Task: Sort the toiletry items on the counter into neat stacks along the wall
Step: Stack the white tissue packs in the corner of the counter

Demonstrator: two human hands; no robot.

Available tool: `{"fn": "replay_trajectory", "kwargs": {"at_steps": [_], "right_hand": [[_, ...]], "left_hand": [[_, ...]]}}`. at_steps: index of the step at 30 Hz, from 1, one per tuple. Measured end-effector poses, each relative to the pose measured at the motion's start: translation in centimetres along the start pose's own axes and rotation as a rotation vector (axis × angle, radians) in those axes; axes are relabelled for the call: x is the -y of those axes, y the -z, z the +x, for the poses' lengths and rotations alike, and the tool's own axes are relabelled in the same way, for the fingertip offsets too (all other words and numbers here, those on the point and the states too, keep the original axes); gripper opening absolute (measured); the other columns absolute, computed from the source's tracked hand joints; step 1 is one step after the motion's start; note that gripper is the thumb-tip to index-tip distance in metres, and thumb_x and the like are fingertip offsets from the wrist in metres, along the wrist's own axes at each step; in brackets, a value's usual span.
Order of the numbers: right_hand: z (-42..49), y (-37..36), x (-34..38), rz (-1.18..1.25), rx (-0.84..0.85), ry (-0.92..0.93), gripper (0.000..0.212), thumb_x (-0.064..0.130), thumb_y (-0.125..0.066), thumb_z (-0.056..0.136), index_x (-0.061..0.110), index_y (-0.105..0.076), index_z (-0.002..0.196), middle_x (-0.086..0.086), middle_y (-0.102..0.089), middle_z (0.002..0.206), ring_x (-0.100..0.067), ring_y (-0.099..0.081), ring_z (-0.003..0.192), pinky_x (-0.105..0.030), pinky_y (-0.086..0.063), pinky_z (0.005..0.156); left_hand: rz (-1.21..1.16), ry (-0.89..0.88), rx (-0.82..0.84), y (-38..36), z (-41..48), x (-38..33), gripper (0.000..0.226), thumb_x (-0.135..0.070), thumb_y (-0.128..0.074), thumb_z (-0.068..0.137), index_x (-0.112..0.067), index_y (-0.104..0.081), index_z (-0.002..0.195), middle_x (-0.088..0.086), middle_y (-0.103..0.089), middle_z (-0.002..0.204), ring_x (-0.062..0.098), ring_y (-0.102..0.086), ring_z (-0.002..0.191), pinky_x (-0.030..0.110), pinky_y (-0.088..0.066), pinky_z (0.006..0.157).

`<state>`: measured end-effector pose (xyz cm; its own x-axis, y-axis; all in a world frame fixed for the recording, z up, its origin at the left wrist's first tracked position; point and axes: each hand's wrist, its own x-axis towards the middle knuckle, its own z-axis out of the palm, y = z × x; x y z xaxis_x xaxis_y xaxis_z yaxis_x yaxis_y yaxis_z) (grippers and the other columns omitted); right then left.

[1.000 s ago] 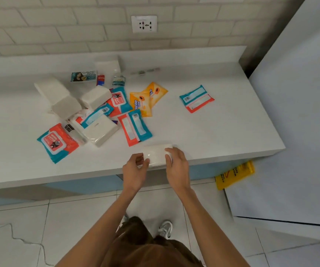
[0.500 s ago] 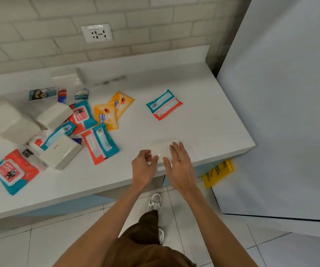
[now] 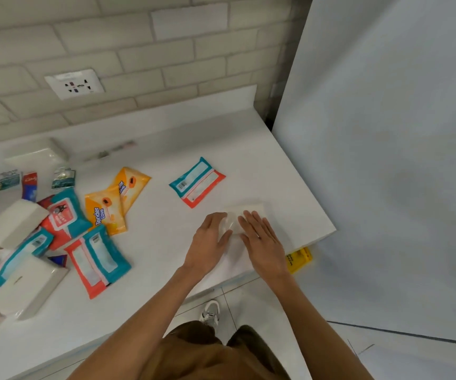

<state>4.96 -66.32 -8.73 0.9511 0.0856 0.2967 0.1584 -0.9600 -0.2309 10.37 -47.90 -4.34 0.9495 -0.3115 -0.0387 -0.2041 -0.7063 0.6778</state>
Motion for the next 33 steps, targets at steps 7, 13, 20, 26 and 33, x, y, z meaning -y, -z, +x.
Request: {"fn": "replay_trajectory", "kwargs": {"at_steps": [7,13,20,26,33], "right_hand": [[3.9,0.4,-4.1,0.089,0.011,-0.072,0.046,0.032,-0.058,0.108,0.013,-0.053,0.15,-0.006,-0.05,0.159,-0.017,-0.045,0.148,-0.037,-0.038,0.123],[7.6,0.2,-8.1,0.023,0.048,-0.029,0.044,0.028,-0.067,0.102,0.013,-0.06,0.143,-0.008,-0.056,0.15,-0.022,-0.053,0.14,-0.035,-0.052,0.11],[12.8,-0.2,-11.4,-0.057,0.074,0.058,0.063,0.01,-0.086,0.083,0.012,-0.062,0.141,-0.012,-0.06,0.146,-0.033,-0.057,0.136,-0.042,-0.052,0.11],[17.9,-2.1,-14.2,-0.154,0.159,0.088,0.056,0.03,-0.056,0.106,0.014,-0.041,0.158,-0.019,-0.032,0.168,-0.036,-0.028,0.157,-0.049,-0.029,0.127],[23.2,-3.5,-15.8,-0.169,0.193,0.12,0.058,0.037,-0.04,0.111,0.011,-0.03,0.163,-0.021,-0.018,0.171,-0.038,-0.013,0.16,-0.053,-0.021,0.128]], "left_hand": [[0.224,-0.182,0.052,-2.4,4.1,-1.4,0.046,-0.033,-0.062,0.102,-0.018,-0.056,0.145,0.005,-0.05,0.155,0.028,-0.057,0.134,0.041,-0.049,0.108],[0.283,-0.076,-0.061,-4.3,7.8,-3.1,0.043,-0.032,-0.063,0.101,-0.022,-0.059,0.142,0.003,-0.054,0.152,0.029,-0.061,0.13,0.044,-0.053,0.101],[0.278,0.045,-0.033,-6.2,13.9,-5.6,0.044,-0.033,-0.045,0.109,-0.027,-0.046,0.153,-0.004,-0.037,0.164,0.024,-0.051,0.141,0.04,-0.045,0.111],[0.263,0.106,-0.044,-6.3,19.1,-6.1,0.055,-0.039,-0.041,0.11,-0.027,-0.026,0.161,-0.004,-0.02,0.17,0.025,-0.041,0.148,0.042,-0.045,0.112],[0.354,0.25,0.013,-5.7,23.5,-3.0,0.069,-0.047,-0.026,0.109,-0.019,0.007,0.164,-0.001,0.016,0.171,0.024,0.009,0.158,0.043,-0.002,0.127]]}}
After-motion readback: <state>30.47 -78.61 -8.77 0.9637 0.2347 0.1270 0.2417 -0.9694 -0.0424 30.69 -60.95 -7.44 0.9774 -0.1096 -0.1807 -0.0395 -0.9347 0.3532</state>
